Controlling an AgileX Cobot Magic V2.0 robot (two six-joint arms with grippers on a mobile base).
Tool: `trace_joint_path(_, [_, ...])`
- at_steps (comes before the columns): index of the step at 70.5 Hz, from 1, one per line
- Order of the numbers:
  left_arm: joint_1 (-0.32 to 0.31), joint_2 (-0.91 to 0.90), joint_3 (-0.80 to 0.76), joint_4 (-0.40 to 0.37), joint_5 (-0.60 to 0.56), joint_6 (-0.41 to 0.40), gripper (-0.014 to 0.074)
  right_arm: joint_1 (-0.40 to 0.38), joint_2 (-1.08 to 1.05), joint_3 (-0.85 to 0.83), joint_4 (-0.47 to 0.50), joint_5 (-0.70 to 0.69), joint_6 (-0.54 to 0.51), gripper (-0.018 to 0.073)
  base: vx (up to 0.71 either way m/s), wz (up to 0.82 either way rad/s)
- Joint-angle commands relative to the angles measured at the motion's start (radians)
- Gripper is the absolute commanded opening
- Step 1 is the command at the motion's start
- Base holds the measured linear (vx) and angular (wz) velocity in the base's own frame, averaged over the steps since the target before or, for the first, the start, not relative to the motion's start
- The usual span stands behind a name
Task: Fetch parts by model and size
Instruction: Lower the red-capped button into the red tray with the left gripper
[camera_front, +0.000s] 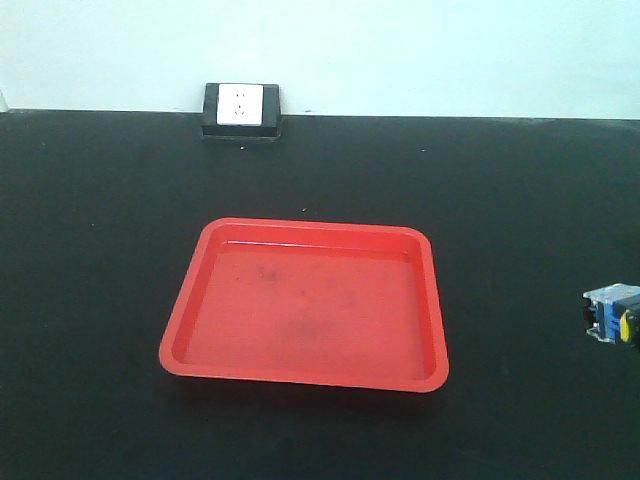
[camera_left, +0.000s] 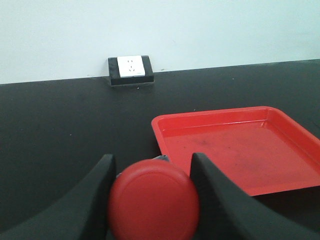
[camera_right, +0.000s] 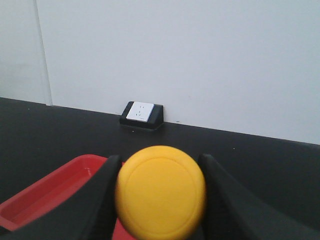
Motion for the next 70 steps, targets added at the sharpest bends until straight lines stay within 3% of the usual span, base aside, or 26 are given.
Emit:
trace_joint_path(1, [0.000, 0.017, -0.026, -0.001, -0.085, -0.001, -0.0008, -0.004, 0.019, -0.031, -0.002, -0.084, -0.008, -0.0010, 0.06, 0.04])
trace_joint_path(70, [0.001, 0.020, -0.026, -0.008, -0.081, -0.001, -0.0008, -0.003, 0.049, -0.031, -0.002, -0.081, -0.008, -0.0010, 0.00, 0.00])
